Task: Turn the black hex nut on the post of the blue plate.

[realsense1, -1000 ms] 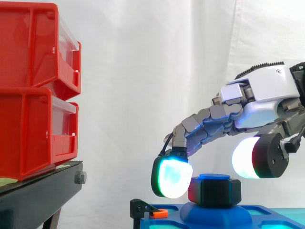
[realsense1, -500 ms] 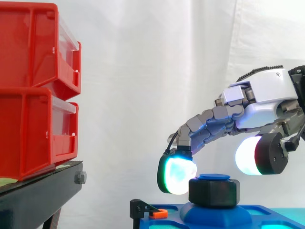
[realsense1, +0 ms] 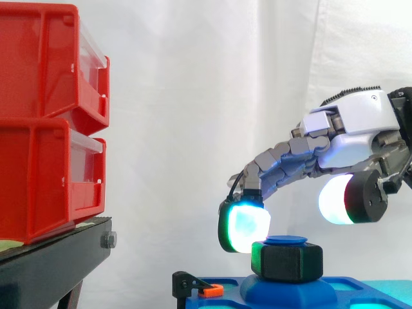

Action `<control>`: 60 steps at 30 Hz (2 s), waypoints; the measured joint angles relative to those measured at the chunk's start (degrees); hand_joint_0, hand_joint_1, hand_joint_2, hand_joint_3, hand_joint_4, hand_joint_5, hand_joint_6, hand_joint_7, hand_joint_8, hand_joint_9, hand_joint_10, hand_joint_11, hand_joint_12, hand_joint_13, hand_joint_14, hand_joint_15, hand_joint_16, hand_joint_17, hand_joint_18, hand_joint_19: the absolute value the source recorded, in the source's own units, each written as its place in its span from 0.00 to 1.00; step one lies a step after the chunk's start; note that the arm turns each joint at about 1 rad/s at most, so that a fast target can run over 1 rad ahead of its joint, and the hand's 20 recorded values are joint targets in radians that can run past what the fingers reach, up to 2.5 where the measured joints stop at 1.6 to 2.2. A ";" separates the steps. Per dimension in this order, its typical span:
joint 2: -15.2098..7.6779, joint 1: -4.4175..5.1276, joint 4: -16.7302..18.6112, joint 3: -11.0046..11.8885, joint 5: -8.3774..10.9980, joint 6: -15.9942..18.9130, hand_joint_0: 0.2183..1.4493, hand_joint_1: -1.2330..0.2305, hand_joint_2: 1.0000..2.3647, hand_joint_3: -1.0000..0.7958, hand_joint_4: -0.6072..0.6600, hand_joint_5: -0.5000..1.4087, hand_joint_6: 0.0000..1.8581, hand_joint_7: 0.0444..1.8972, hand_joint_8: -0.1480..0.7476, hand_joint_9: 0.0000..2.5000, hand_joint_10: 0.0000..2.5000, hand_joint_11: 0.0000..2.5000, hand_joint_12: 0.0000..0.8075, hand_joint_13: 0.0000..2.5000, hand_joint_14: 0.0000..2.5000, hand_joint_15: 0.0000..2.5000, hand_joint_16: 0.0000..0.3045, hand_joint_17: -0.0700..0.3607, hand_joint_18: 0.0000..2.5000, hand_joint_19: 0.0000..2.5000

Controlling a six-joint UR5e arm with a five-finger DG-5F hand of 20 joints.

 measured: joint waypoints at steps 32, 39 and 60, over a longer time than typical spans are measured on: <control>-0.04 5.42 1.56 1.36 6.74 -0.29 0.19 0.34 0.00 0.28 0.63 0.15 0.27 0.42 0.46 0.12 0.00 0.00 0.48 0.01 0.00 0.00 0.21 0.49 0.00 0.01; -0.09 6.09 1.55 1.13 8.05 -0.94 0.21 0.32 0.00 0.28 0.63 0.15 0.27 0.42 0.45 0.12 0.00 0.00 0.47 0.01 0.00 0.00 0.20 0.48 0.00 0.00; -0.09 6.68 3.88 -1.78 10.54 -2.25 0.30 0.27 0.00 0.28 0.59 0.15 0.27 0.51 0.42 0.12 0.00 0.01 0.43 0.03 0.00 0.00 0.18 0.45 0.00 0.00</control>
